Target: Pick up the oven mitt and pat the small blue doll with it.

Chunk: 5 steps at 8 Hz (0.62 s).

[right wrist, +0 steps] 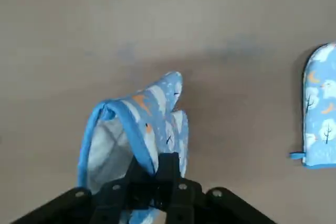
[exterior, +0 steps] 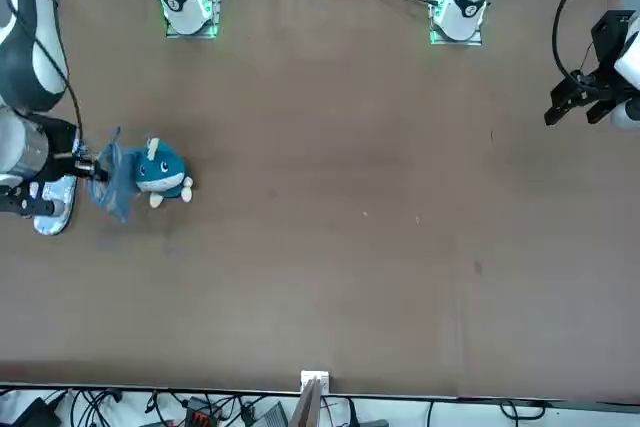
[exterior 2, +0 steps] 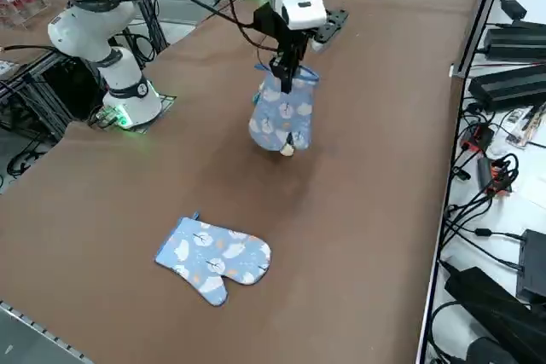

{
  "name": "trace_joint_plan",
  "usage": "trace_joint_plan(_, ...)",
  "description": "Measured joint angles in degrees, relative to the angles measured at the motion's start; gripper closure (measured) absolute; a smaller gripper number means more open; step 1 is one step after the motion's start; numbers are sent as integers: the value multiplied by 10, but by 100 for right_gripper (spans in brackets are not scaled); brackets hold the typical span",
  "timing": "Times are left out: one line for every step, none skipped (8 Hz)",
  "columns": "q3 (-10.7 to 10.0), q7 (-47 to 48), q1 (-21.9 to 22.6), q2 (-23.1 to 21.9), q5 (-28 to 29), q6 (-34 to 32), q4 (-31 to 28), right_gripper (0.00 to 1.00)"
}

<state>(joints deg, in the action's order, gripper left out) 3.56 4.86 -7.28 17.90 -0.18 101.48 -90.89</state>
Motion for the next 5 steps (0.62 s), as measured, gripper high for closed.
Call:
trace_joint_plan(-4,4,-2,10,0,7,16,95)
trace_joint_plan(-9,4,-8,17,-13,9,27,95)
trace_joint_plan(-10,3,-16,20,-43,9,34,95)
trace_joint_plan(-11,2,-21,20,-70,7,36,95)
trace_joint_plan(-10,2,-22,20,-80,-13,39,95)
